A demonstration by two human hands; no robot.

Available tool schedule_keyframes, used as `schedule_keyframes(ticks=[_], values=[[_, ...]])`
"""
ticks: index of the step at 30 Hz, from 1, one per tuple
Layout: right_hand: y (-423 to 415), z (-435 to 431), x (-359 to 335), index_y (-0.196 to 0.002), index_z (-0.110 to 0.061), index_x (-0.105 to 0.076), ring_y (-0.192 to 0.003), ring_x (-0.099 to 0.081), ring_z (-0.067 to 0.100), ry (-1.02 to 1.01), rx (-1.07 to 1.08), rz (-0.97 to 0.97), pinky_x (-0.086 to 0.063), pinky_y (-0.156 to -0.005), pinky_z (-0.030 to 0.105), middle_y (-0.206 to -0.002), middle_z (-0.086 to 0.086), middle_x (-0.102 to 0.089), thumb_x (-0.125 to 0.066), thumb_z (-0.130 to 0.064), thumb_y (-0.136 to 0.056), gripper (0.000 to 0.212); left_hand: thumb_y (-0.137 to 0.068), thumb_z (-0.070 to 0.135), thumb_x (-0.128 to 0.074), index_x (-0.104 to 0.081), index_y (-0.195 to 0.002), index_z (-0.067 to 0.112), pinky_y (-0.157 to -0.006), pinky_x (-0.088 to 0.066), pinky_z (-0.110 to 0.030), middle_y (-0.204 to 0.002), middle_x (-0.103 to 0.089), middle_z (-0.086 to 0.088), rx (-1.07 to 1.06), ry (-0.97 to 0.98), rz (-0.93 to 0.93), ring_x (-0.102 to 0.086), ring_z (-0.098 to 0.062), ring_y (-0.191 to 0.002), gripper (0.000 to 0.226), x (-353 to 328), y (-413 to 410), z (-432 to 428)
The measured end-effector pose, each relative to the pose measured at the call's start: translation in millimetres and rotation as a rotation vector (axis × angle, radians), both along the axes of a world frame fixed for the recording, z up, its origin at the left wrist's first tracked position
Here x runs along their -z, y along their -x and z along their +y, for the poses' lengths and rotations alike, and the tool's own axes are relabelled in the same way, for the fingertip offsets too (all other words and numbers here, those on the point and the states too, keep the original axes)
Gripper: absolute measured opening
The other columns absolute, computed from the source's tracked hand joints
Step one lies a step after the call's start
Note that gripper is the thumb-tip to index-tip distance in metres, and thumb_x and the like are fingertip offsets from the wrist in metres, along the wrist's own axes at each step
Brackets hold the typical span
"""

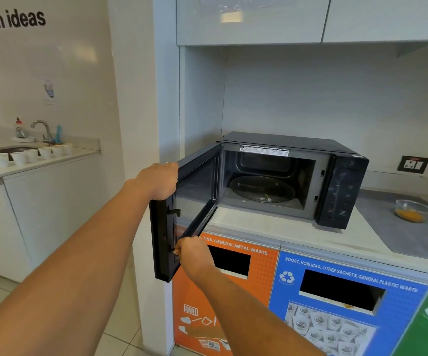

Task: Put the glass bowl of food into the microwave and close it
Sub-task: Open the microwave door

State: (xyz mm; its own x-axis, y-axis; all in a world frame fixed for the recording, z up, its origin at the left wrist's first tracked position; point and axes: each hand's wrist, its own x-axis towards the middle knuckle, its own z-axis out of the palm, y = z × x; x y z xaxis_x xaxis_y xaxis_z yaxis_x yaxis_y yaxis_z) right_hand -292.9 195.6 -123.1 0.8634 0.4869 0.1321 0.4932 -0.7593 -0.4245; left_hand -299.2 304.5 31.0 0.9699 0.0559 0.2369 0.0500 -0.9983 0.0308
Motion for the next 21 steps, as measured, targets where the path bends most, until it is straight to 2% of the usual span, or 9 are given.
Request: schedule_keyframes(ticks=[2, 4, 6, 11, 14, 17, 21], values=[[0, -1, 1, -0.108, -0.001, -0.061, -0.096, -0.063, 0.037, -0.002, -0.007, -0.007, -0.053, -0.089, 0.043, -0.107, 0.023, -0.065, -0.049, -0.004, -0.091, 0.021, -0.096, 0.007, -0.038, -0.040, -0.127, -0.002, -0.100, -0.033, -0.040, -0.112, -0.059, -0.021, -0.001, -0.032, -0.003, -0.054, -0.034, -0.103, 0.033, 0, 1, -1], [1, -1, 2, -0.108, -0.001, -0.061, -0.095, -0.063, 0.036, -0.002, -0.007, -0.002, -0.053, -0.088, 0.043, -0.106, 0.023, -0.065, -0.049, -0.004, -0.091, 0.021, -0.096, 0.007, -0.037, -0.038, -0.128, -0.003, -0.115, -0.018, -0.041, -0.111, -0.059, -0.020, -0.006, -0.087, 0.007, -0.055, -0.033, -0.106, 0.033, -1, 0, -3], [3, -2, 2, -0.106, -0.001, -0.060, -0.094, -0.063, 0.037, -0.009, -0.009, -0.011, -0.053, -0.087, 0.043, -0.105, 0.023, -0.065, -0.048, -0.002, -0.091, 0.020, -0.096, 0.006, -0.037, -0.038, -0.125, -0.005, -0.116, -0.014, -0.041, -0.115, -0.057, -0.020, -0.017, -0.139, 0.015, -0.054, -0.033, -0.109, 0.031, -3, 0, -8], [9, -9, -2, -0.107, -0.001, -0.059, -0.096, -0.062, 0.039, 0.022, -0.054, -0.033, -0.054, -0.088, 0.046, -0.108, 0.024, -0.063, -0.044, 0.002, -0.090, 0.024, -0.095, 0.006, -0.039, -0.035, -0.128, -0.005, -0.116, -0.019, -0.042, -0.127, -0.050, -0.021, -0.065, -0.216, 0.036, -0.050, -0.035, -0.117, 0.035, 1, 2, -16], [13, -20, -5, -0.121, -0.005, -0.055, -0.105, -0.059, 0.040, 0.046, -0.118, -0.045, -0.051, -0.093, 0.047, -0.119, 0.024, -0.060, -0.040, -0.002, -0.093, 0.032, -0.098, 0.017, -0.038, -0.031, -0.133, -0.002, -0.116, -0.016, -0.045, -0.135, -0.047, -0.018, -0.086, -0.310, 0.033, -0.046, -0.031, -0.124, 0.041, 2, 4, -20], [18, -31, -6, -0.136, -0.012, -0.040, -0.116, -0.053, 0.040, 0.030, -0.189, -0.060, -0.046, -0.098, 0.049, -0.132, 0.021, -0.052, -0.034, -0.009, -0.096, 0.040, -0.100, 0.034, -0.032, -0.028, -0.139, 0.001, -0.117, -0.008, -0.048, -0.144, -0.041, -0.016, -0.114, -0.395, 0.002, -0.038, -0.028, -0.134, 0.051, 4, 6, -24], [23, -41, -11, -0.140, -0.013, -0.033, -0.123, -0.047, 0.036, 0.079, -0.246, -0.155, -0.045, -0.100, 0.048, -0.139, 0.017, -0.047, -0.035, -0.014, -0.097, 0.043, -0.095, 0.054, -0.022, -0.032, -0.142, 0.007, -0.117, 0.002, -0.052, -0.151, -0.035, -0.012, -0.170, -0.524, -0.130, -0.022, -0.026, -0.144, 0.067, 9, 10, -26]])
